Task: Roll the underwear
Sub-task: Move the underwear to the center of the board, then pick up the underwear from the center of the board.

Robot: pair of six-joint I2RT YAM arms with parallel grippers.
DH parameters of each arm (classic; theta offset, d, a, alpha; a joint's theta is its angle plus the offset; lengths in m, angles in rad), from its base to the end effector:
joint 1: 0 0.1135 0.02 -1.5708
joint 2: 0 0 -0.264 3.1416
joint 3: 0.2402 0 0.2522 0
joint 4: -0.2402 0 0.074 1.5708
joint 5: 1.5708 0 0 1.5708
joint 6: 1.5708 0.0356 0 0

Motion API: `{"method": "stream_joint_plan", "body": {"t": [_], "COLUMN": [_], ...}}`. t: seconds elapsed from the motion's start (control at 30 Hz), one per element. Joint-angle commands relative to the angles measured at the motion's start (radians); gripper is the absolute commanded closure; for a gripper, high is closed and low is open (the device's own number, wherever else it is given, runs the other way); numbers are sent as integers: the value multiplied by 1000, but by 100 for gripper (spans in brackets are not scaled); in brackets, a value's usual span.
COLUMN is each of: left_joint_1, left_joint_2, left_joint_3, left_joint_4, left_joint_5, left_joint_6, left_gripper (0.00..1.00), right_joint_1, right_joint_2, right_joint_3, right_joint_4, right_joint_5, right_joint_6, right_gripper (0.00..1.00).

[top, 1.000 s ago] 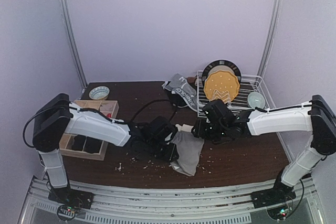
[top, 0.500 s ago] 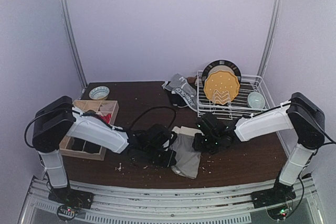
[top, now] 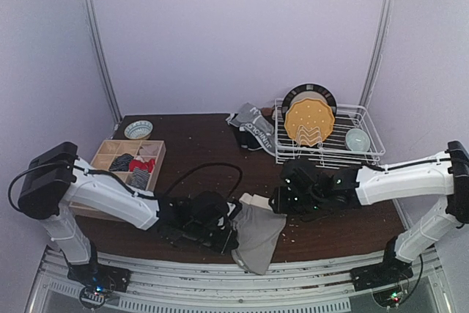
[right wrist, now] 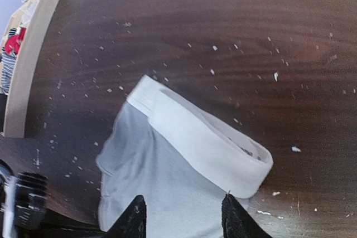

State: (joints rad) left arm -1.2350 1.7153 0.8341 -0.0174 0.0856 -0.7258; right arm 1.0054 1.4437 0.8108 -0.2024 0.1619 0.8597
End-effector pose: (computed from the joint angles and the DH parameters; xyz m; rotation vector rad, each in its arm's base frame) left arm 0.1053 -0.3110 0.1383 0.7218 2.6123 -0.8511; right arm 0.1617 0.2441 0.1979 -0.1041 2.5003 0.6531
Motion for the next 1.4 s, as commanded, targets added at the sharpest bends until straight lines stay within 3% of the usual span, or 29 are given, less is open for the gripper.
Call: {"method": "stream_joint_plan", "body": {"t": [0.0,0.3,0.63,0.73,0.93,1.13,1.37], "left_joint_1": [5,2,2,2,1,-1,-7], "left_joint_2": [-24,-95,-109,-102,-90,-109,-159], "left_joint_3": [-29,-49,-66,-69,-78,-90,-93], "left_joint_4": [14,1,-9,-6,10,6,-22], "left_joint_5": [-12,-40,-60,-62,-55,-66,-84], "left_joint_6": [3,29,36,35,28,27,35], "left_gripper": [100,100,100,100,100,100,100], "right_joint_1": [3,-11,-32,-40,-43,-41,-41], "right_joint_2": [80,354,509,548,595,500,367], "right_joint_3": [169,388,498,508,520,441,390], "right_joint_4": [-99,-132,-171,-179,-205,-164,-158], "right_joint_5": [62,28,21,12,9,22,30], "right_joint_6": [-51,-40,-31,-31,-20,8,19], "right_gripper": [55,53,53,58,77,100,100]}}
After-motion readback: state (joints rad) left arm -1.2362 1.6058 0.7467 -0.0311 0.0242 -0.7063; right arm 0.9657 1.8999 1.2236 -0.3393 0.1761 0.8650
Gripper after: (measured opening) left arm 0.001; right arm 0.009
